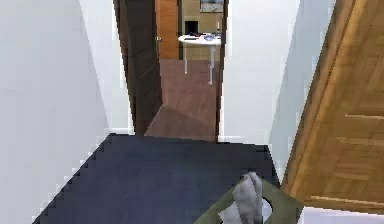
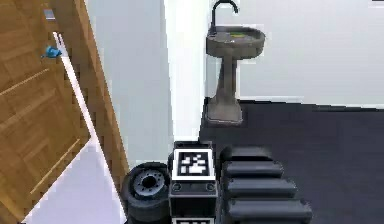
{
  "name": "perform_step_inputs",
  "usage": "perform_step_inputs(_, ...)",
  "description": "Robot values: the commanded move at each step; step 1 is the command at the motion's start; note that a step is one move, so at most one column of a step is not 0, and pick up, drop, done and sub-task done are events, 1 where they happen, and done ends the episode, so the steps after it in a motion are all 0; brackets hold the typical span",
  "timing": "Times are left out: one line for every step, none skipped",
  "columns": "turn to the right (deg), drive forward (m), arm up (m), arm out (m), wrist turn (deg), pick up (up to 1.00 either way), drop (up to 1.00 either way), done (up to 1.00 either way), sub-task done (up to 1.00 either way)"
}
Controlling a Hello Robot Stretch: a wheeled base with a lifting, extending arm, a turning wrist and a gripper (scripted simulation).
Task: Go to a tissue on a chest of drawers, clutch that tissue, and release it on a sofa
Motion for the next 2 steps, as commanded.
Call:
perform_step_inputs(0.0,1.0,0.0,0.0,0.0,0.0,0.0,0.0,0.0)
perform_step_inputs(-3.0,0.0,0.0,0.0,0.0,0.0,0.0,0.0,0.0)
